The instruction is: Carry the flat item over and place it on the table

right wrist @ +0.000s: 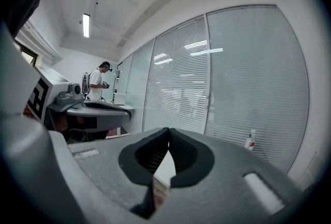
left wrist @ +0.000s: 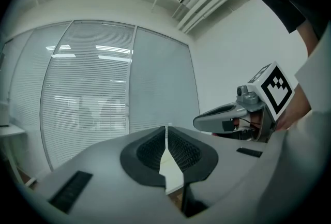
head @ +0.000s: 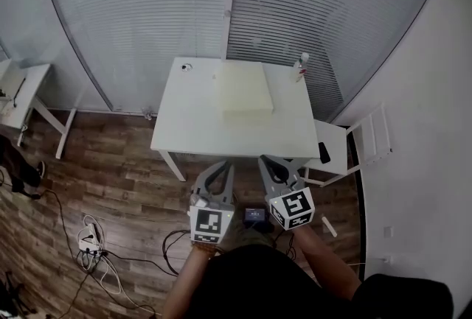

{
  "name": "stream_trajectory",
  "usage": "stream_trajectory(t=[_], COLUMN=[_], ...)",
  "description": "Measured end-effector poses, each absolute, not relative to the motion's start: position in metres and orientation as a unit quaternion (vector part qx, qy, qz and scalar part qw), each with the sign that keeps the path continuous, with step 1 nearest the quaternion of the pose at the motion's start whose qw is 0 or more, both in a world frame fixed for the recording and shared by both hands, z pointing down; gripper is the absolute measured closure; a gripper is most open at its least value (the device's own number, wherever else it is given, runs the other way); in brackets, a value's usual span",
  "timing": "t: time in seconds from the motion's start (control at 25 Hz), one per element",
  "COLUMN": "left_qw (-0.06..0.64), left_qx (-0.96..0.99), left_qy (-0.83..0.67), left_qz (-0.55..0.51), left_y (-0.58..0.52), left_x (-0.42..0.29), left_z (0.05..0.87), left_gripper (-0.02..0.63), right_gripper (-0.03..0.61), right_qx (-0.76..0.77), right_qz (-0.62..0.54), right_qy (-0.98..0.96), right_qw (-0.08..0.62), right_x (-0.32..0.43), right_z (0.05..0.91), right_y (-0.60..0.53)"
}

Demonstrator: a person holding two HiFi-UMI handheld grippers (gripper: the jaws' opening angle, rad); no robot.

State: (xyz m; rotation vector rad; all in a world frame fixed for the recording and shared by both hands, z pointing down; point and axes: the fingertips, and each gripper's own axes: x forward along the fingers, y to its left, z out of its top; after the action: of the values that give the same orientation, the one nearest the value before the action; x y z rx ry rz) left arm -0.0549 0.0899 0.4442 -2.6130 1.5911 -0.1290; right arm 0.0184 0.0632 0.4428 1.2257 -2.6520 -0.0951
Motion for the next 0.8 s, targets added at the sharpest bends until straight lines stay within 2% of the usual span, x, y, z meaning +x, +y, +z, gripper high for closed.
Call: stream_trajectory(t=[0.6, 0.8], left_qw=[0.083, 0.062], left_qx=[-0.841, -0.831], left_qy=[0.534, 0.552], left_qz=[-0.024, -0.013], left_y=[0.133, 0.135], left_x=[-0.070, -0.077], left_z=[0.421, 0.427], left_gripper=[0.594, 0.594], right_gripper=[0.580, 0.580], right_qx=[0.421, 0.422], right_qz=[-0.082, -0.093], right_qy=[-0.898, -0.896], right_qw=[0.095, 0.102], right_x=[0.002, 0.004], right_z=[0.431, 0.428], right_y=[0.114, 0.123])
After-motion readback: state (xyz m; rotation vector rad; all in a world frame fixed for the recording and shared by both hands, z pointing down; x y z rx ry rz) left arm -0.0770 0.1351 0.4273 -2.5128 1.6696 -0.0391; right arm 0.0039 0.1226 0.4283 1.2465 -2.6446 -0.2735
